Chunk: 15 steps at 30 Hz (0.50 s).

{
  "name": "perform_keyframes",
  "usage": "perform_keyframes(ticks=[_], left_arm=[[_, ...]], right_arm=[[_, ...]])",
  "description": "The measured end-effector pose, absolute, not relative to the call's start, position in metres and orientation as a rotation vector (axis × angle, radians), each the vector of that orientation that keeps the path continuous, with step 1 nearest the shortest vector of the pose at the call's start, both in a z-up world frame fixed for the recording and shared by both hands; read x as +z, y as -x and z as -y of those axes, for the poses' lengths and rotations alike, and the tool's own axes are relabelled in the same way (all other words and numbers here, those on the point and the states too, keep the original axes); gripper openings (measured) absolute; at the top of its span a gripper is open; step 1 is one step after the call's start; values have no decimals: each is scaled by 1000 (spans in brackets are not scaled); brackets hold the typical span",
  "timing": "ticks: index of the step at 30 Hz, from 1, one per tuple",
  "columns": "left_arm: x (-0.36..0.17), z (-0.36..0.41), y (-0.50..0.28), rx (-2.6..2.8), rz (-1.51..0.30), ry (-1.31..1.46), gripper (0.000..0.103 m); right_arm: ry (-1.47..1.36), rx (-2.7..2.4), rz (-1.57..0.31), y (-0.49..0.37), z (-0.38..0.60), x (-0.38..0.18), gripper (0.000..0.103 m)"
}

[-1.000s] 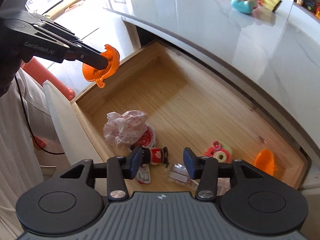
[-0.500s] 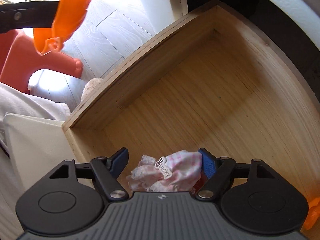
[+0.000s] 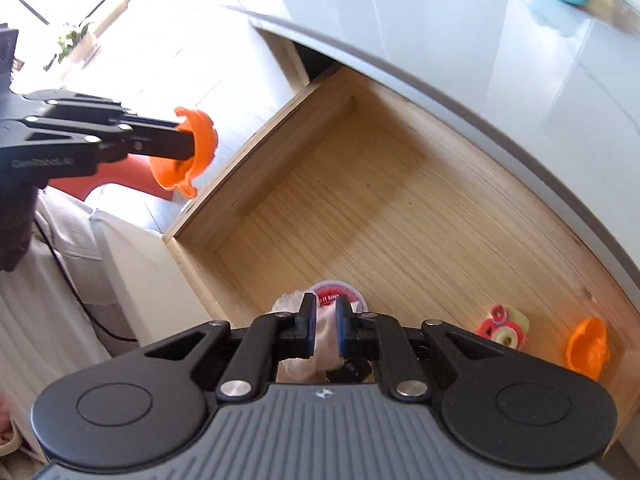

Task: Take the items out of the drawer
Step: 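Grasp the pink lace cloth with the right tool while the left tool holds the orange cup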

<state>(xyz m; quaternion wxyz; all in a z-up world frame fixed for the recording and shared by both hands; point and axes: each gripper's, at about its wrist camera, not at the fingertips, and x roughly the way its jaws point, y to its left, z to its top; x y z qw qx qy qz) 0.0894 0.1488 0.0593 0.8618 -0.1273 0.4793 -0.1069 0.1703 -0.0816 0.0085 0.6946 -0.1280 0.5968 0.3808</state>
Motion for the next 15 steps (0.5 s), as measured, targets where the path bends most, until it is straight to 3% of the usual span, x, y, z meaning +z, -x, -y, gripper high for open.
perform_keyframes(ticks=[2,4,6,7,14,15], left_arm=[[59,-143,-93,-228,-1009,271,11],[59,-141,-97,-220,-1008,275,11],[59,-139,-100,-208,-1006,276,11],[59,-139,-101,-207,-1006,276,11],[50,-146,-103,-159,-1039,272,11],[50,-146,-102,-159,-1042,270,11]], right_arm=[[250,841,-1323,-166,101,14,10],[225,836,-1321,-168,115,14,18],[194,824,-1323,-170,117,7,70],[181,828,-1323,-176,114,4,76],[177,848,-1524,-197,58,-58,74],[234,840,-1540,-193,49,-65,53]])
